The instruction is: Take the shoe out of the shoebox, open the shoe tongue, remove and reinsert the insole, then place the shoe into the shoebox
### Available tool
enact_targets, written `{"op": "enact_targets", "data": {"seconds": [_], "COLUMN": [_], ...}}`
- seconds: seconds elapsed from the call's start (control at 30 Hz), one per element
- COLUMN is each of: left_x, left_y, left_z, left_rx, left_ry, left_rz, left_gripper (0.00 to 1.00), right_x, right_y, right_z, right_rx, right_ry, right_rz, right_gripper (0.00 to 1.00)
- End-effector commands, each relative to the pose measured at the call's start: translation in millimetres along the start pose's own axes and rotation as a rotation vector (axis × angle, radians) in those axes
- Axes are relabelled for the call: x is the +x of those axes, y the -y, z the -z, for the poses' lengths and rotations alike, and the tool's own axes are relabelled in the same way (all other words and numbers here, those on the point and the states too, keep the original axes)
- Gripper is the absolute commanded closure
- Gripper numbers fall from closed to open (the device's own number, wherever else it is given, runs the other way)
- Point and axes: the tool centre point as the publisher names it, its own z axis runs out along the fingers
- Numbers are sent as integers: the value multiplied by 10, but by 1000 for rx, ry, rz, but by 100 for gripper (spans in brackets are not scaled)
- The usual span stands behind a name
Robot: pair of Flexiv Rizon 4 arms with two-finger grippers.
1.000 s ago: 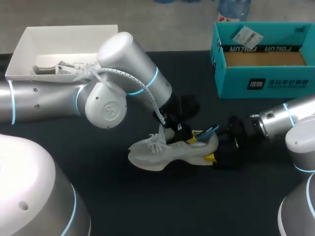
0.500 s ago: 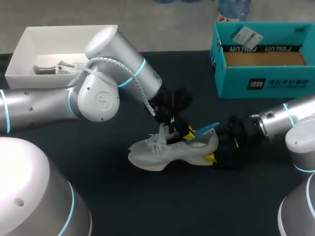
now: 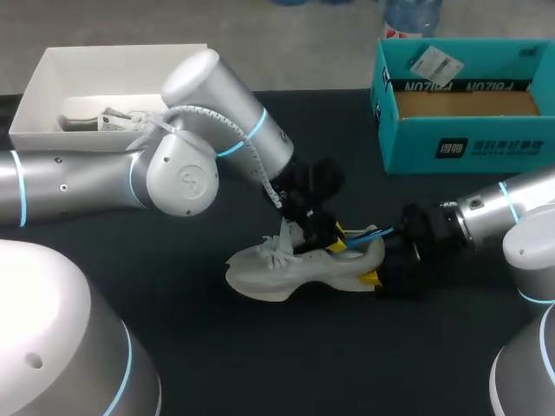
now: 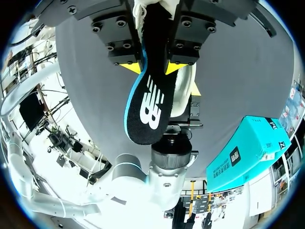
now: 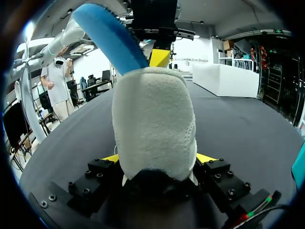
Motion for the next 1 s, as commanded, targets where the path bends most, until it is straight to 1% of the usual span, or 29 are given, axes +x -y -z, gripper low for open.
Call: {"op": "enact_targets", "data": {"seconds": [0.03, 0.17, 0.3, 0.57, 0.77, 0.8, 0.83, 0.87, 1.0], "left_x": [7, 24, 47, 58, 25, 24, 26, 31, 42], "left_y": [-5, -17, -36, -41, -23, -21, -16, -12, -1], "left_z": [-31, -45, -69, -132, -188, -186, -173, -158, -110], "left_rx": [-5, -11, -16, -29, -39, -39, -37, -33, -20], "left_ry": [5, 7, -1, -8, -6, -6, -8, -8, -12], "left_rz": [-1, -5, -7, -13, -10, -10, -10, -9, -10], "left_gripper": [72, 69, 62, 65, 79, 87, 98, 100, 100], "right_x": [11, 11, 11, 11, 11, 11, 11, 11, 11], "right_y": [34, 34, 34, 34, 34, 34, 34, 34, 34], "right_z": [-48, -48, -48, -48, -48, -48, -48, -48, -48], "right_rx": [3, 3, 3, 3, 3, 3, 3, 3, 3], "right_ry": [1, 1, 1, 1, 1, 1, 1, 1, 1], "right_rz": [0, 0, 0, 0, 0, 0, 0, 0, 0], "right_gripper": [100, 100, 100, 100, 100, 100, 100, 100, 100]}}
